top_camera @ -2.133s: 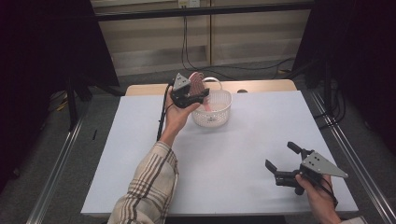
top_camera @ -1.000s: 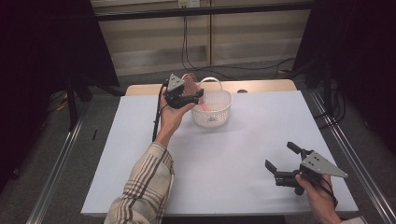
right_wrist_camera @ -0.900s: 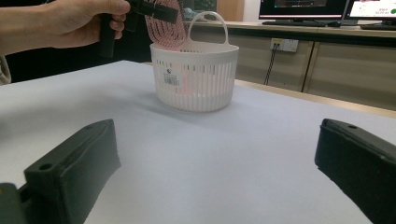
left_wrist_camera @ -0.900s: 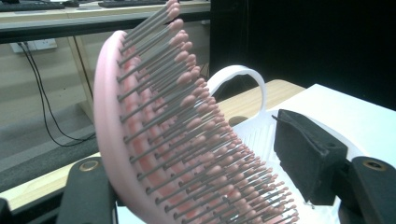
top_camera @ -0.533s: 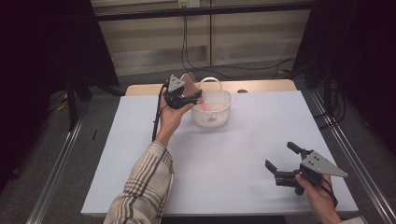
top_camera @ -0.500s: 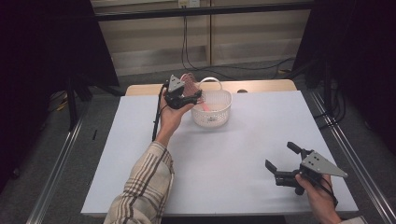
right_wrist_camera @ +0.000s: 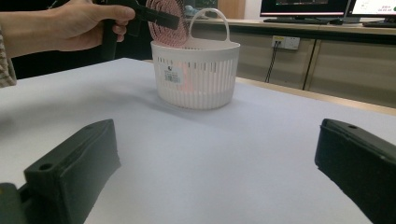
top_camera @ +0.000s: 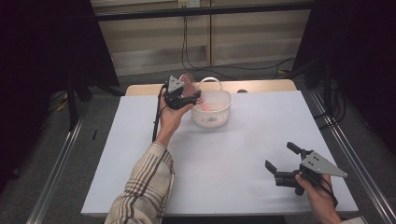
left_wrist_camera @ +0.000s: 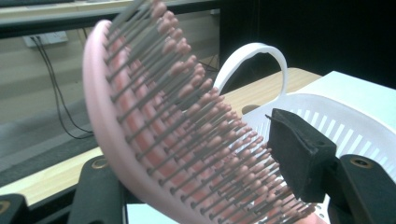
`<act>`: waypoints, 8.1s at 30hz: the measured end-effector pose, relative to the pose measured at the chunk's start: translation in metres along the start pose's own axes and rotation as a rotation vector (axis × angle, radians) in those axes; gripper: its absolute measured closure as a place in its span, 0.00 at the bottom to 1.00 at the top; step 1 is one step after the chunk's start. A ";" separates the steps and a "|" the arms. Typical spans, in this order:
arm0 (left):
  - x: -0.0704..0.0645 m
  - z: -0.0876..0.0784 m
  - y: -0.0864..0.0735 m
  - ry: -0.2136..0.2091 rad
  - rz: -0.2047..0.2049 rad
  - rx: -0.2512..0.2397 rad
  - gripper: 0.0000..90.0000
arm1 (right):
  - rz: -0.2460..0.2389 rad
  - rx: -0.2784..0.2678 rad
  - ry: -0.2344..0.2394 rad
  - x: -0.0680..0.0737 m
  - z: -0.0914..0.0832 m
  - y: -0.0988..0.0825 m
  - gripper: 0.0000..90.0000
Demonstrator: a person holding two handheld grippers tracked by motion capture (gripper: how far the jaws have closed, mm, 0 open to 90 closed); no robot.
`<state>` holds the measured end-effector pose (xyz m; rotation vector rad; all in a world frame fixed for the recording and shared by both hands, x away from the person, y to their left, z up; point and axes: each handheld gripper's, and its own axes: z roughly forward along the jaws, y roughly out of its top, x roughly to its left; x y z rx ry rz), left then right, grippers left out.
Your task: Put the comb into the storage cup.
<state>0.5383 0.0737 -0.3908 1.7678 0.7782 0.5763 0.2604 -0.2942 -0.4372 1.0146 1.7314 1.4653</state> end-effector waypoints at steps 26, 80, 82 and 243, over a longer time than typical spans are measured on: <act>0.001 0.003 -0.003 -0.023 -0.040 0.010 0.37 | 0.002 -0.001 -0.001 0.000 0.001 0.000 0.00; 0.015 -0.036 -0.001 -0.004 -0.054 -0.074 0.03 | 0.013 -0.001 -0.011 -0.004 0.004 -0.002 0.00; 0.015 -0.038 -0.002 -0.008 -0.060 -0.076 0.03 | 0.009 -0.002 -0.012 -0.005 0.003 -0.003 0.00; -0.052 -0.259 -0.120 0.139 -0.097 -0.131 0.04 | 0.005 -0.064 -0.166 0.003 -0.010 0.001 0.00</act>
